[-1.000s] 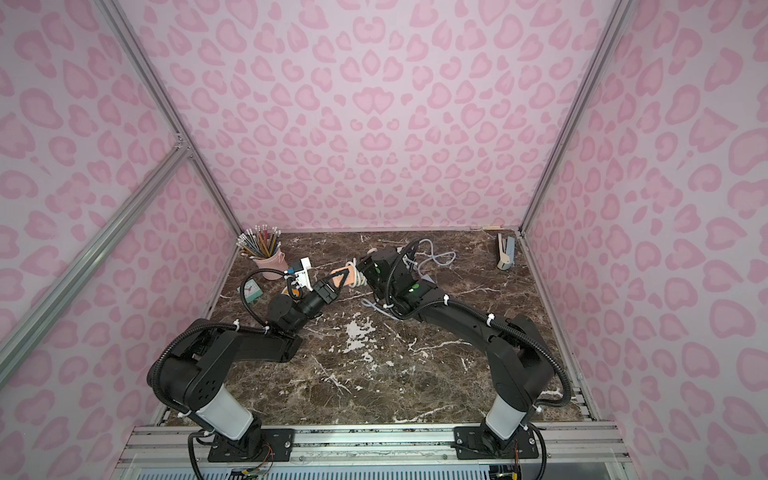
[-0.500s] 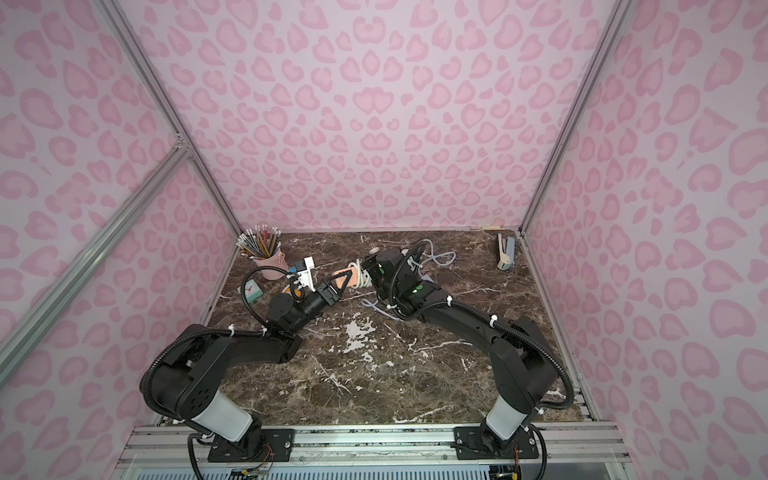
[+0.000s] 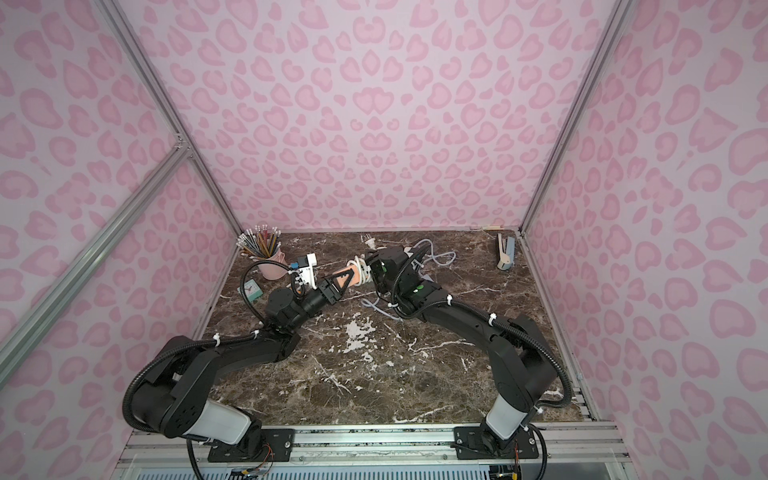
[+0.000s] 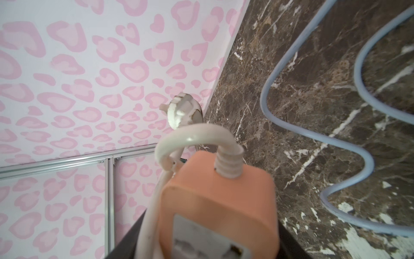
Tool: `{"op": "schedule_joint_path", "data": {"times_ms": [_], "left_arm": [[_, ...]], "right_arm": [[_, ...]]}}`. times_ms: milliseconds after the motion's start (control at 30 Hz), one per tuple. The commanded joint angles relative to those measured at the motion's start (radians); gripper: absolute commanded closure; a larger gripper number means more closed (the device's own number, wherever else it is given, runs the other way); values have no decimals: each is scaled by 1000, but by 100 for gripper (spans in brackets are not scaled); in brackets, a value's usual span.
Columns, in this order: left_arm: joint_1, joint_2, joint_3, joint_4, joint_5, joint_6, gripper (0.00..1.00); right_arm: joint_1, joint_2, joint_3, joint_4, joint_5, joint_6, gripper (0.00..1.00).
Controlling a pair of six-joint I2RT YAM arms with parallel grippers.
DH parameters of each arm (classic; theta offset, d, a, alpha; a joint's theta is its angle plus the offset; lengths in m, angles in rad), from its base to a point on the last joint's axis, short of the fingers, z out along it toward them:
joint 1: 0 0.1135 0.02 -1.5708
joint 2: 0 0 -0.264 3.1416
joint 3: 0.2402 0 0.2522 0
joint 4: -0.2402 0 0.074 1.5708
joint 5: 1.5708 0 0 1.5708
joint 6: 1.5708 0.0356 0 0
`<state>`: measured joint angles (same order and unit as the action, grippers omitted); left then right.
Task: Wrap the cord around the power strip
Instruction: Place the power strip at the center of the board.
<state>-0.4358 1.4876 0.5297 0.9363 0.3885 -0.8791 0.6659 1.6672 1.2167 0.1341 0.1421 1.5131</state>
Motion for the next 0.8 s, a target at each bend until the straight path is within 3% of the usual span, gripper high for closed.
{"op": "schedule_joint_path", "data": {"times_ms": [0, 100, 200, 400, 467, 700, 767], "left_arm": [[-5, -103, 48, -142, 40, 142, 36], [1, -203, 84, -418, -45, 257, 26], [20, -285, 124, -618, -120, 333, 24], [63, -322, 361, -1008, -311, 456, 17], [73, -327, 421, -1074, -362, 479, 1], [90, -316, 507, -1102, -274, 527, 0], [90, -316, 510, -1088, -235, 531, 4]], "right_arm": [[-21, 4, 8, -71, 107, -127, 53], [-28, 7, 23, -89, 117, -174, 58], [-26, 31, 47, -103, 94, -221, 59], [55, 131, 94, -166, 51, -298, 59], [93, 172, 105, -172, 25, -303, 59], [198, 362, 247, -207, -41, -318, 59], [212, 411, 313, -246, -41, -345, 58]]}}
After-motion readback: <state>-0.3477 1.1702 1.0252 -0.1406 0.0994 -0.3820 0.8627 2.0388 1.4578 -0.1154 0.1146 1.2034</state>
